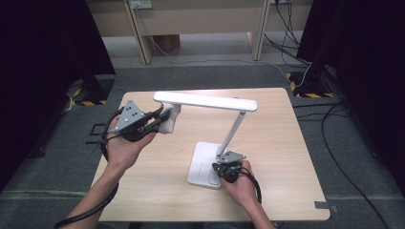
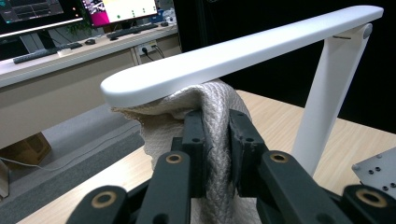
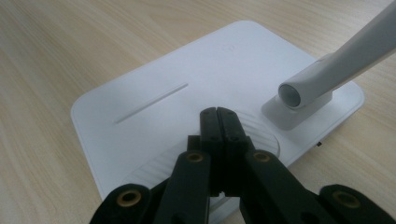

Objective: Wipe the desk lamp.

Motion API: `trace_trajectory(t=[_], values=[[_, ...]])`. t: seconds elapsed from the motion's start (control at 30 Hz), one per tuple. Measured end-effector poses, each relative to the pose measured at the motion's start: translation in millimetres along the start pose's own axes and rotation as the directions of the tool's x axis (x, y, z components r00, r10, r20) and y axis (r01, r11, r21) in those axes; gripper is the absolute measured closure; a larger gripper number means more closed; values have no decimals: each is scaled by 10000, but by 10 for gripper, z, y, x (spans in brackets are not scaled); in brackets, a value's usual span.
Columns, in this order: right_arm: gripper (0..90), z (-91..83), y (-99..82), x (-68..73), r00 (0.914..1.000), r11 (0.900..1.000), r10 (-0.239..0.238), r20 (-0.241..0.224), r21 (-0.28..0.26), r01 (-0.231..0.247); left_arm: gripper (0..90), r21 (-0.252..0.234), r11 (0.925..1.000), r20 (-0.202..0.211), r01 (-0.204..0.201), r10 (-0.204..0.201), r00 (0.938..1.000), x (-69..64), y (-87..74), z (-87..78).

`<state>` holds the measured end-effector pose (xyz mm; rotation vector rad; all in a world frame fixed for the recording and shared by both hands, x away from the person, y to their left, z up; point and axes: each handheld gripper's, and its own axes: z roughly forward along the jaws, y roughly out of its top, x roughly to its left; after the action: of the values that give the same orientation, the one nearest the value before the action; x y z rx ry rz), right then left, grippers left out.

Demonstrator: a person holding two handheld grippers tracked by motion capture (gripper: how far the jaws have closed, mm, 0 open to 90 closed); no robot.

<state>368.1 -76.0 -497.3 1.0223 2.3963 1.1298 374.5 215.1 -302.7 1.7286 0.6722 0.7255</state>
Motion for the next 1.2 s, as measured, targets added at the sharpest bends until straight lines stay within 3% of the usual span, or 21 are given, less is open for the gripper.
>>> trace_trajectory(t=[1.2], values=[[900, 1, -1, 3, 10000, 10000, -22, 24, -14, 22, 785, -28, 9999, 443, -121, 122, 9989, -192, 72, 166]])
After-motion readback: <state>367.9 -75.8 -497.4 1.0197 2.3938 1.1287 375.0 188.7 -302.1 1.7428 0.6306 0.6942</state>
